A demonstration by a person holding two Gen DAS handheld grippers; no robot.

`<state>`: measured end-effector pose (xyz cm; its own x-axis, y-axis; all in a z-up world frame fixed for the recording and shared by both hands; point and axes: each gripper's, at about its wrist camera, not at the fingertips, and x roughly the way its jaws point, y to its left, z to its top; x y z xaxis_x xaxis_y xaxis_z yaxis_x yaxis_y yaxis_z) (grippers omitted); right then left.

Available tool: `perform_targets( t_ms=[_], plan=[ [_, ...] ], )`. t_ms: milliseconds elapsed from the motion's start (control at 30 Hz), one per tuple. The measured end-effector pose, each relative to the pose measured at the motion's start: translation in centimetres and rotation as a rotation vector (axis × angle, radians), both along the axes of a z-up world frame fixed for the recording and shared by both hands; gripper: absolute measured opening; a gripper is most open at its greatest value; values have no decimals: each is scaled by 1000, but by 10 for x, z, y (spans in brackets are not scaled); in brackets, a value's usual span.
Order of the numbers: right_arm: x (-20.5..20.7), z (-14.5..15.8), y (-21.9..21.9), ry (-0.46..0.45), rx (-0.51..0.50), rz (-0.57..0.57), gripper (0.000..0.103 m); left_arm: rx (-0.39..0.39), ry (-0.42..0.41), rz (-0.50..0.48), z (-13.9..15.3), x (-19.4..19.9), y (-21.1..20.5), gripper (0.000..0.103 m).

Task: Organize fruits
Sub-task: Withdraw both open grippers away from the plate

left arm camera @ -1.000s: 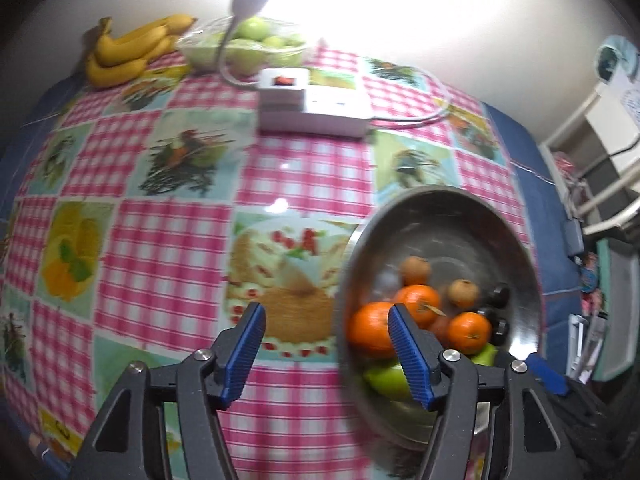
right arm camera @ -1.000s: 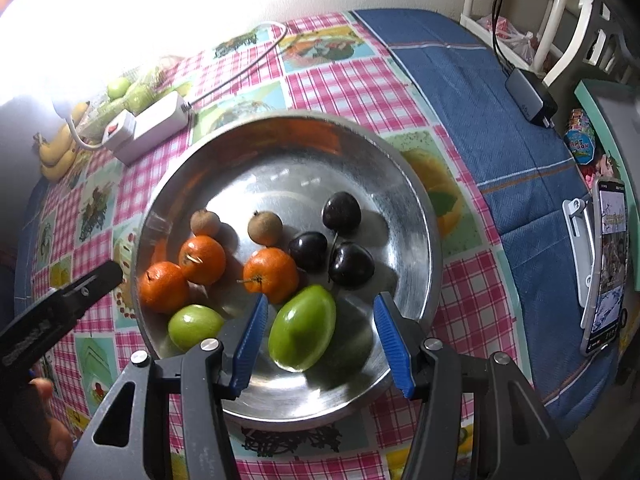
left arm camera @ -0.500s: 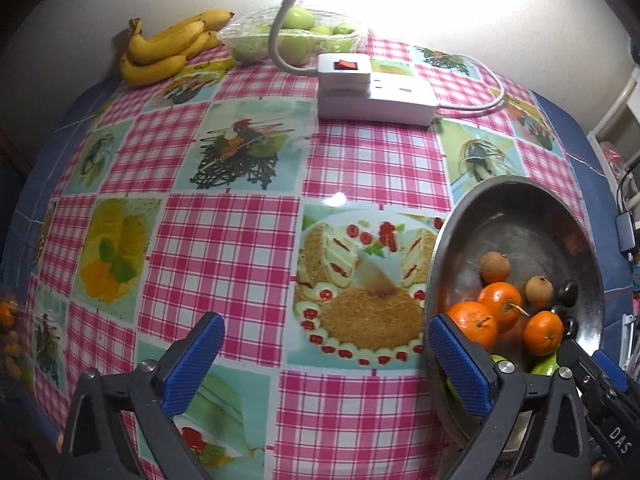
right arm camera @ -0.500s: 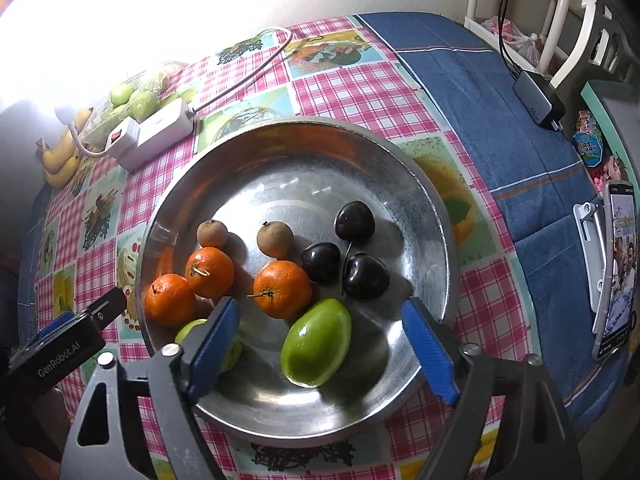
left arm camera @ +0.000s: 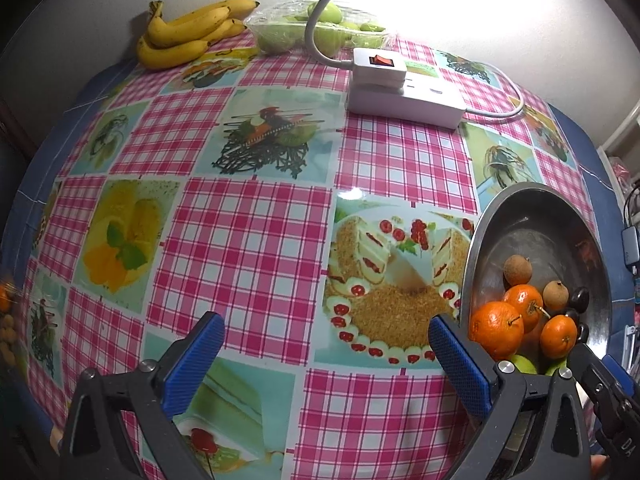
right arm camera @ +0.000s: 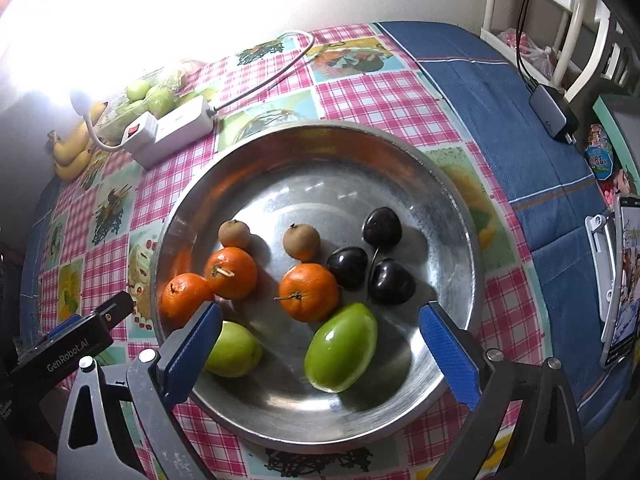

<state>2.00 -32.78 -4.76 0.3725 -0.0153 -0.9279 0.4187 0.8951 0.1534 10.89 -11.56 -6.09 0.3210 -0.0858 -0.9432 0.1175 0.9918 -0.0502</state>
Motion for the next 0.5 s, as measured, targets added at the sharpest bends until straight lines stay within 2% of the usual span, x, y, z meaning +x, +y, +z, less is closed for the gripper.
perform_targets(
  t_ms=[267, 433, 500],
  plan=[
    [-9, 4, 15, -11, 16, 16, 99, 24, -60, 19, 11, -14, 18, 103],
    [-19, 3, 28, -2, -6, 29, 99, 97, -128, 18, 23, -25, 24, 103],
    [-23, 3, 32, 0, -10, 36, 99, 92, -146, 11, 27, -30, 27, 103]
  ],
)
